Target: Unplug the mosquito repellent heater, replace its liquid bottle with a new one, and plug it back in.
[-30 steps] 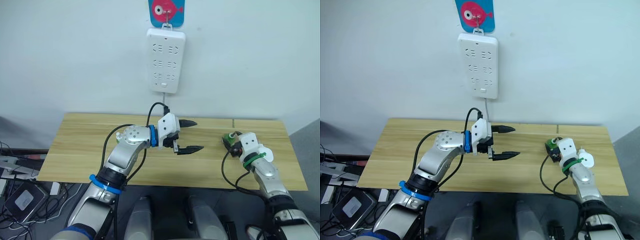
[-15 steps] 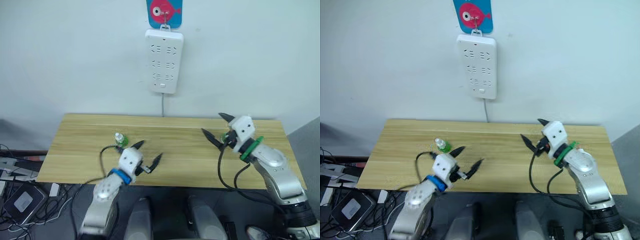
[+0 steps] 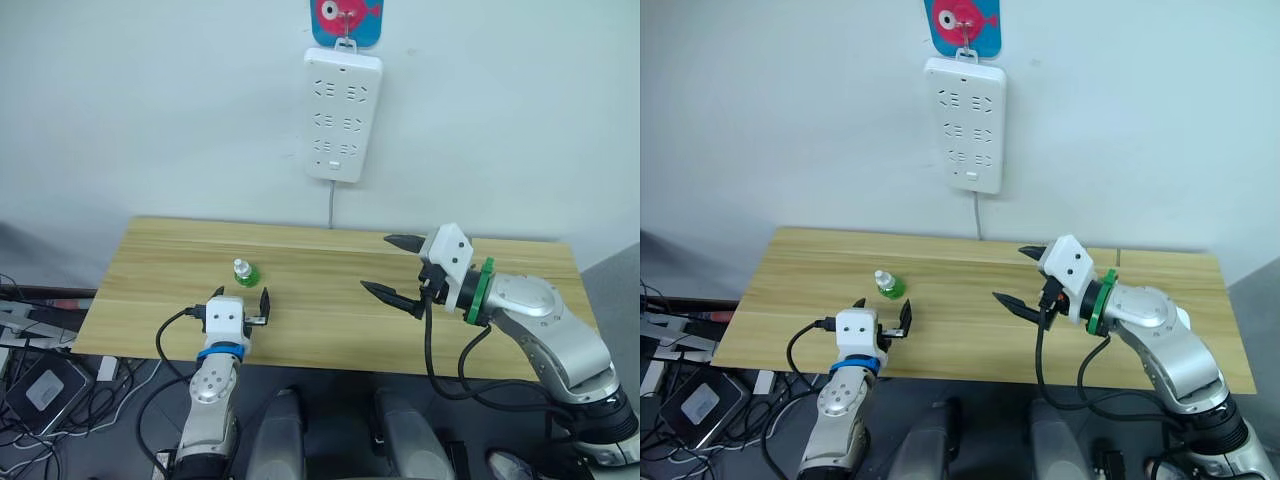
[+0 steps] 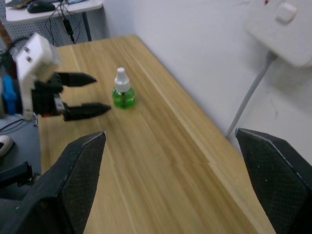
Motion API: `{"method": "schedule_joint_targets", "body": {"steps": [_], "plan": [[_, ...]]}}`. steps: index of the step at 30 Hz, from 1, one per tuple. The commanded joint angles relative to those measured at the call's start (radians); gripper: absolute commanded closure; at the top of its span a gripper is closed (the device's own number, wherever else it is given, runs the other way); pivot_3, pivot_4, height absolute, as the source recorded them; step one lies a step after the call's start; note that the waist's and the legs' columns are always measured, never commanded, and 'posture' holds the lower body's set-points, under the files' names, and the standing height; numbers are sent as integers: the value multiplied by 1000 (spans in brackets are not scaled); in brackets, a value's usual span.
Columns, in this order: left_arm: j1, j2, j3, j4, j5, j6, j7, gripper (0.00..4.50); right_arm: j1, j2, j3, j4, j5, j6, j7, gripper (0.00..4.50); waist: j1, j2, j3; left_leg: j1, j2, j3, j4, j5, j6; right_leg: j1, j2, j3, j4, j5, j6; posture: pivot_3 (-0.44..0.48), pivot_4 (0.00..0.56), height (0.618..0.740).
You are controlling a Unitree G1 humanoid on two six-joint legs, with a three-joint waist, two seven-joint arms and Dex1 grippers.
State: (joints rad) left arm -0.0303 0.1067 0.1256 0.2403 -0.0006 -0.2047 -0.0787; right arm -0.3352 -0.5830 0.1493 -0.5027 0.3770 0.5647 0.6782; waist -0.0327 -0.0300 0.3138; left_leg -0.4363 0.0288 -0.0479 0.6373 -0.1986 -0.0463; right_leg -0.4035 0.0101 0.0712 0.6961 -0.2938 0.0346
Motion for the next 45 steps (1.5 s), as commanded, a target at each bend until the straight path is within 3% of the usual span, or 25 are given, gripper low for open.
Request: {"method": "schedule_joint_targets", "body": {"steps": [1, 7, 19, 26, 30, 35, 37, 39, 42, 45], "plan": [[-40, 16, 15, 118, 3, -79, 16, 0, -25, -12, -29, -46, 35, 55, 6, 53, 1, -1, 4, 0, 0, 0, -1, 0, 0, 0, 0, 0, 0, 0, 0, 1, 388, 740], [-137, 40, 32, 289, -2, -166, 53, 0, -55, -28, -50, -66, 61, 116, 4, 53, 1, -3, 17, 0, 0, -1, -2, 0, 0, -1, -1, -1, -1, 0, 0, -22, 392, 740], [-309, 73, 41, 645, -39, -324, -10, 0, -95, -40, -81, -93, 88, 198, -19, 53, 0, -3, 19, 0, -1, 0, -3, 0, 0, -1, -1, -2, -1, 0, 0, -51, 380, 740], [-341, 62, 59, 701, -82, -359, -54, 2146, -98, -34, -87, -103, 95, 219, -40, 0, -3, -3, 19, 0, -1, 0, -4, 0, 0, -1, -1, -2, -2, -1, 2, -58, 375, 740], [-329, 81, 18, 653, -35, -381, -73, 2265, -75, -21, -111, -112, 108, 228, -56, 0, -3, -3, 19, 0, -1, 0, -5, 0, -1, -1, -1, -2, -3, -2, 3, -43, 367, 740], [-331, 125, -129, 344, -84, -257, -386, 2265, 40, -63, -180, -153, 156, 219, -18, 0, 7, -3, 19, -3, -1, -2, -8, 1, -2, -1, -2, -5, -9, 0, 0, -19, 354, 740], [-359, 178, -223, 181, -151, -116, -617, 2265, 65, -63, -169, -153, 149, 197, -14, 0, 5, -3, 19, -5, -1, -3, -8, 2, -4, -2, -3, -6, -9, 0, 0, -13, 351, 740], [-387, 221, -280, 82, -199, -3, -768, 2265, 67, -49, -149, -146, 143, 183, -19, 0, 3, -3, 19, -4, -1, -3, -8, 3, -5, -2, -2, -6, -9, 0, 1, -12, 348, 740], [-469, 275, -355, 28, -252, 124, -991, 2265, 51, -9, -103, -125, 122, 150, -31, 0, -3, -2, 19, -3, -1, -3, -9, 3, -5, -2, -1, -6, -8, 0, 1, -28, 339, 740], [-562, 285, -378, 67, -274, 176, -1114, 2265, 35, 27, -54, -104, 89, 121, -44, 0, -13, -2, 19, -2, -1, -2, -9, 3, -5, -2, 2, -5, -9, -1, 3, -49, 331, 740]]}}
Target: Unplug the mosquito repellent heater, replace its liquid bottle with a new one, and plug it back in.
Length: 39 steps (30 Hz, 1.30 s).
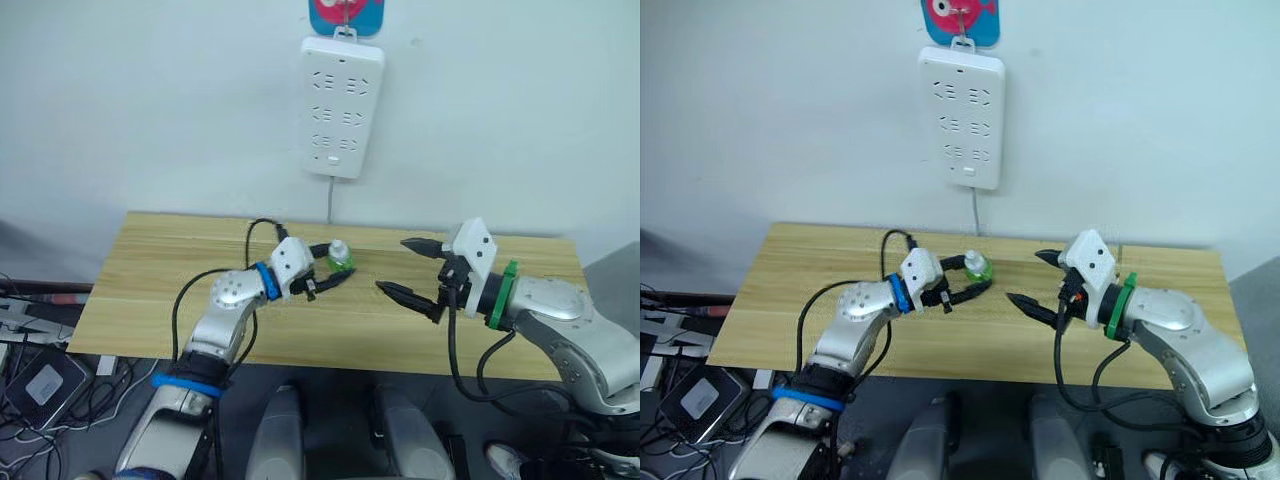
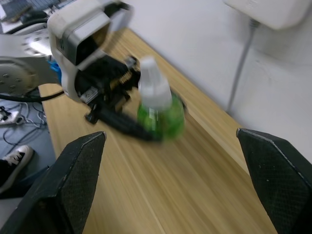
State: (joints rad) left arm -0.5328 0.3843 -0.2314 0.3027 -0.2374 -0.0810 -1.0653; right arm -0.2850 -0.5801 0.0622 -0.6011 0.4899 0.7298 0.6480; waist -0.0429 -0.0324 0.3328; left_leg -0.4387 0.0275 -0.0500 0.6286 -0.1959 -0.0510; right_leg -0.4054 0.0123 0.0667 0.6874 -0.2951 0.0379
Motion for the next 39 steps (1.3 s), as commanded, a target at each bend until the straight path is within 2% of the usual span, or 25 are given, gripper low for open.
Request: {"method": "schedule_joint_targets", "body": {"steps": [1, 5, 10, 13, 21, 28, 31, 34, 37, 39], "plan": [[-86, 3, -23, 25, -38, 57, -154, 2265, -18, 39, 41, -2, -28, -46, -24, 0, -5, 0, 0, 0, 0, -1, 0, 0, 0, 0, 1, 0, 0, -1, 1, -53, 327, 740], [-178, -21, -24, 132, -18, 9, -231, 2265, -25, 90, 69, 13, -56, -59, -66, 0, -12, 0, 0, -1, 1, -1, 0, 0, 0, -1, 2, -1, 0, -1, 1, -84, 317, 740], [-226, -47, -19, 188, -8, -22, -273, 2265, -15, 147, 76, 35, -93, -83, -123, 0, -15, 0, 0, -4, 1, -1, 0, 0, 0, -2, 1, -1, -3, 2, -3, -92, 307, 740], [-229, -53, -15, 195, -5, -27, -285, 2265, -9, 161, 84, 48, -116, -107, -132, 611, -15, 0, 0, -5, 2, -2, 0, 0, 0, -3, 0, -2, -3, 2, -3, -93, 304, 740], [-228, -47, -5, 201, 2, -36, -290, 2265, 2, 155, 107, 59, -133, -145, -99, 3480, -15, 0, 0, -6, 2, -3, 1, 0, 0, -3, -1, -3, -2, 2, -3, -71, 298, 740], [-219, -45, -2, 179, 0, -28, -289, 2265, -26, 148, 119, 83, -115, -168, -46, 3525, -13, 0, 0, -6, 1, -4, 2, 0, 0, -3, -1, -3, 0, 2, -3, -46, 301, 740], [-204, -39, -12, 151, -12, -21, -327, 2265, -74, 132, 115, 118, -79, -190, 39, 3525, -13, 0, 0, -6, 1, -4, 2, 0, 0, -4, -1, -3, 1, 2, -3, -43, 301, 740], [-181, -26, -39, 104, -31, -18, -410, 2265, -138, 95, 125, 184, -32, -235, 213, 3525, -13, 0, 0, -6, 1, -4, 3, 0, 0, -4, -1, -3, 2, 2, -3, -41, 298, 740], [-156, 8, -94, 38, -63, -28, -528, 2265, -232, 40, 153, 292, 11, -263, 445, 3525, -13, 0, 0, -6, 1, -3, 3, 0, 0, -4, -1, -3, 3, 2, -3, -31, 294, 740], [-164, 37, -142, 30, -82, -53, -547, 2265, -283, 13, 177, 355, 17, -269, 557, 3525, -12, 0, 0, -5, 1, -4, 4, 0, 0, -4, -1, -4, 4, 2, -3, -25, 294, 740]]}}
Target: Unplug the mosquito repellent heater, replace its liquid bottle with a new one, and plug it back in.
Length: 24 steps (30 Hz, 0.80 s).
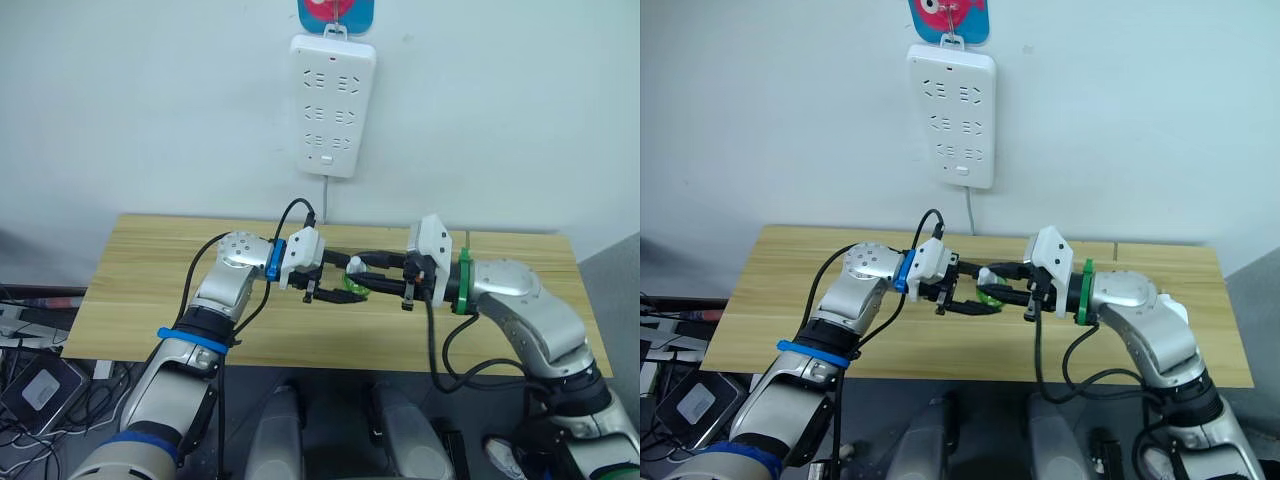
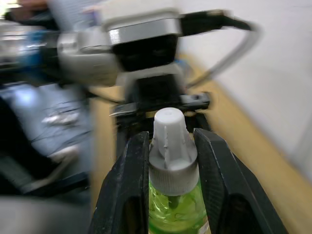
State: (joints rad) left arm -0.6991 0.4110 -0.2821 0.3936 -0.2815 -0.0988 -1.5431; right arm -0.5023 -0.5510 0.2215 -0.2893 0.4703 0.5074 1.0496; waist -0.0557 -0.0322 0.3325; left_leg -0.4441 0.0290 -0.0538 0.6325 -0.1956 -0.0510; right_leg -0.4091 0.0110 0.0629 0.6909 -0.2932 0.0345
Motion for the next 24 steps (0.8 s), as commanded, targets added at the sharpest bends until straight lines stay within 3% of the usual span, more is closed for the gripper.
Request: {"method": "schedule_joint_targets", "body": {"steps": [1, 7, 14, 17, 20, 24], "plan": [[-6, 24, -116, -54, -45, -55, -71, 2265, -89, -19, 24, 73, 36, -52, 190, 3525, 1, 0, 0, 0, 0, 0, 0, 0, 0, 0, 0, 0, 1, 0, 0, -23, 293, 740], [-69, 13, -139, 26, -67, -93, -71, 2265, -173, -13, 16, 169, 9, -95, 260, 3525, 2, 0, 0, -1, 0, -1, 7, 0, 0, 0, -1, 0, 5, 0, 0, -31, 293, 740], [-86, -29, -91, 105, -28, -132, -62, 2265, -57, -106, -100, 79, 23, -51, 186, 1111, 11, 0, 0, -4, -1, -3, 11, 0, 0, 0, -2, -2, 6, 0, 0, -37, 290, 740], [-88, -48, -66, 126, -13, -128, -31, 2265, 73, -143, -181, -36, 33, 2, 77, 74, 16, 0, 0, -4, -1, -4, 11, 0, 0, 0, -2, -3, 7, 0, 0, -35, 291, 740], [-91, -57, -46, 134, 1, -104, -2, 2265, 193, -137, -228, -188, 39, 73, -64, 8, 15, 0, 0, -5, -2, -4, 12, 0, 0, -1, -2, -3, 7, 0, 0, -36, 293, 740], [-110, -85, 1, 154, 13, -30, 100, 2265, 273, 27, -224, -390, 20, 201, -395, 8, 2, 0, -1, -4, -1, -5, 12, 0, 0, -1, 0, -3, 9, 0, 0, -52, 296, 740]]}}
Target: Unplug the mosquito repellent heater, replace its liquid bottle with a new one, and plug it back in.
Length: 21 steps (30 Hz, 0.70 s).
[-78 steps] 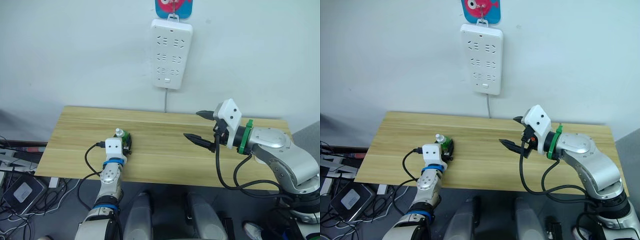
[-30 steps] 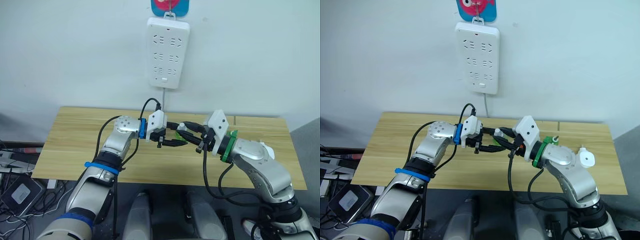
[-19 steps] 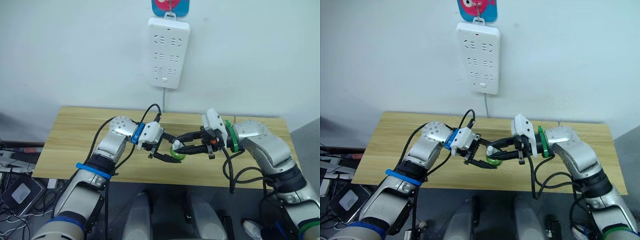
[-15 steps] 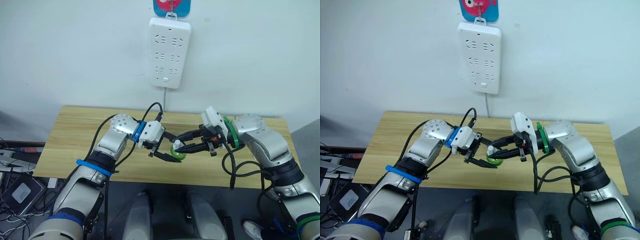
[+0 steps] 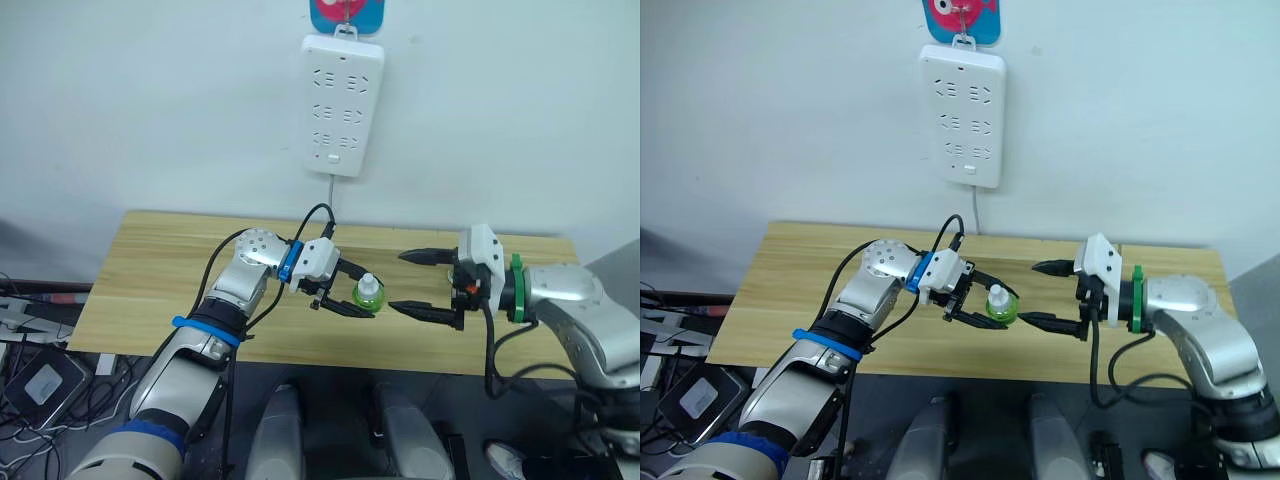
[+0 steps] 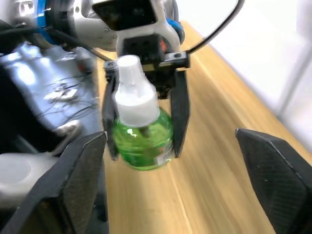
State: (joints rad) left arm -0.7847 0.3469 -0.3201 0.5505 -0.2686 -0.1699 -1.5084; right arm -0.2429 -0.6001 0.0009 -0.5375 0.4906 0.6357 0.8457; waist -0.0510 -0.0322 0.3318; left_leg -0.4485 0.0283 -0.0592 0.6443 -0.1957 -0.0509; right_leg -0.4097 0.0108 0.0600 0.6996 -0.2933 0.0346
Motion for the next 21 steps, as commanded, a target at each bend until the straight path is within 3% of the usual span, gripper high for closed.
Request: {"method": "schedule_joint_targets", "body": {"steps": [1, 8, 9, 11, 18, 19, 21], "plan": [[-29, -24, 45, 3, 9, 41, 80, 2265, 23, 115, 15, -180, -8, 103, -253, 8, -5, 0, 0, 0, 0, 0, 0, 0, 0, 0, 1, 0, 1, 0, 0, -56, 295, 740], [-50, -41, 55, 32, 34, 34, 93, 2265, 14, 201, 98, -204, -89, 169, -439, 8, -6, 0, 0, 0, 0, 0, 0, 0, 0, 0, 0, 0, 0, 0, 0, -70, 294, 740], [-54, -43, 55, 36, 35, 30, 90, 2265, 11, 202, 102, -194, -97, 161, -444, 175, -6, 0, 0, 0, 0, 0, 0, 0, 0, 0, 0, 0, 0, 0, 0, -72, 294, 740], [-64, -49, 55, 46, 37, 30, 87, 2265, 10, 208, 111, -173, -111, 137, -452, 568, -5, 0, 0, -1, 0, 0, 0, 0, 0, 0, 0, 0, 0, 0, 0, -75, 294, 740], [-75, -60, 54, 69, 54, 13, 85, 2265, 5, 221, 128, -156, -114, 115, -450, 3163, -7, 1, 0, -1, 0, 0, 0, 0, 0, -1, 0, 0, 0, 0, 0, -78, 294, 740], [-74, -61, 55, 70, 55, 13, 84, 2265, 4, 220, 129, -155, -112, 115, -447, 3432, -7, 1, 0, -1, 0, 0, 0, 0, 0, -1, 0, 0, 0, 0, 0, -78, 294, 740], [-73, -61, 57, 69, 57, 13, 81, 2265, 2, 217, 130, -153, -108, 113, -441, 3428, -7, 1, 0, -1, 0, 0, 0, 0, 0, -1, 0, 0, 0, 0, 0, -76, 294, 740]]}}
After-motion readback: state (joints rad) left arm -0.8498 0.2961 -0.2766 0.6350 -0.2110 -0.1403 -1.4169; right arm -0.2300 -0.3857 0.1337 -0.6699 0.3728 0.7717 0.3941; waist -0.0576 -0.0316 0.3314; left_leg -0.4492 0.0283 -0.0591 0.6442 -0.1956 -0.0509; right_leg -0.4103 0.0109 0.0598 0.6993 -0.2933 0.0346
